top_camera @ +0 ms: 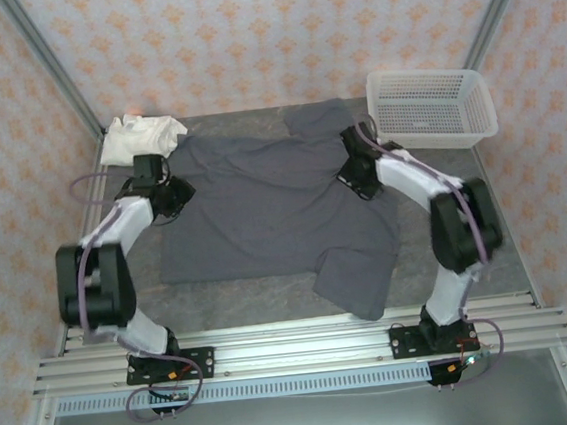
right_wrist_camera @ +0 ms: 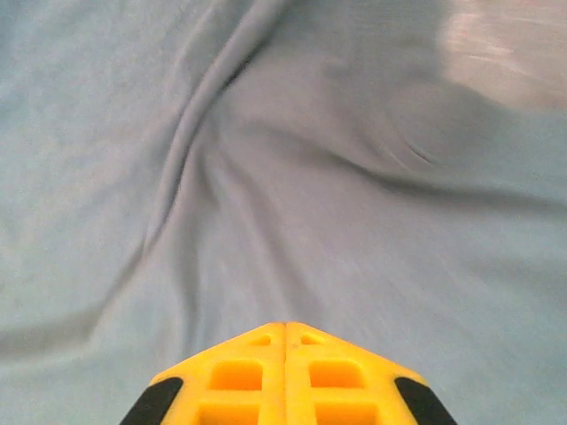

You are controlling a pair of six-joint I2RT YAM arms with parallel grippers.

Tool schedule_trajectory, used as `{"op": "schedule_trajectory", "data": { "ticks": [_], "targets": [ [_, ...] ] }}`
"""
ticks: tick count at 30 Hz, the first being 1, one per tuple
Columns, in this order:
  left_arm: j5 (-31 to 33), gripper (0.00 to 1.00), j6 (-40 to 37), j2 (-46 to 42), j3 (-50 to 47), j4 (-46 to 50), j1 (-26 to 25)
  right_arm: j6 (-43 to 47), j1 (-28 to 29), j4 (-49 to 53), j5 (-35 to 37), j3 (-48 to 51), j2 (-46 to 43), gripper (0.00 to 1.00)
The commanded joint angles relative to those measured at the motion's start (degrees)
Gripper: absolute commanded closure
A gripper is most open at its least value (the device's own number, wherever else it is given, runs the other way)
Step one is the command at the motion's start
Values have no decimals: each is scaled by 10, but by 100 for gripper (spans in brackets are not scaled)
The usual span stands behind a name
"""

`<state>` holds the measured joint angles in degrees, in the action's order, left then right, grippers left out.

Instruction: Fold the inside-out t-shirt

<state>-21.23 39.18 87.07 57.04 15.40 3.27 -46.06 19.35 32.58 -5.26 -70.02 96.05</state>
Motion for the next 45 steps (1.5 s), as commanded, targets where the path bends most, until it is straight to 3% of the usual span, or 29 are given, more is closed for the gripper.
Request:
{"op": "schedule_trajectory", "data": {
  "ticks": [1,4,6,8,10,15,22,25,28,29,32,36,38,41,45],
  "targets": [
    [10,66,-43,-131,-58,71,3,-93,-2,65,99,153,-177,88],
    [32,53,-72,-237,-103,145,5,-109,-20,74,99,274,-319,71],
    [34,38,-75,-293,-122,187,7,-97,-29,100,68,318,-371,55],
    [25,34,-78,-304,-126,220,8,-87,-32,128,56,337,-393,44],
    [27,32,-79,-311,-137,237,9,-69,-39,118,37,358,-391,43],
    [30,29,-75,-315,-155,227,10,-24,-42,47,-22,367,-296,49],
    [34,23,-80,-308,-162,230,11,6,-44,-44,-34,359,-184,60],
    [52,19,-77,-300,-159,255,15,-4,-43,-57,-41,360,-165,75],
    [107,3,-57,-284,-147,303,28,-21,-43,-40,-23,365,-189,99],
    [126,0,-48,-275,-142,322,38,-27,-44,-26,-10,365,-207,100],
    [130,0,-27,-260,-145,350,61,-45,-52,4,18,373,-269,100],
    [86,6,-2,-264,-190,354,61,-58,-58,-22,-7,390,-299,100],
    [79,15,11,-263,-206,347,61,-53,-58,-29,-26,384,-287,100],
    [81,37,19,-236,-211,343,61,-43,-58,-29,-40,371,-262,100],
    [77,40,17,-203,-226,301,62,-28,-58,-21,-39,356,-252,100]
  ]
}}
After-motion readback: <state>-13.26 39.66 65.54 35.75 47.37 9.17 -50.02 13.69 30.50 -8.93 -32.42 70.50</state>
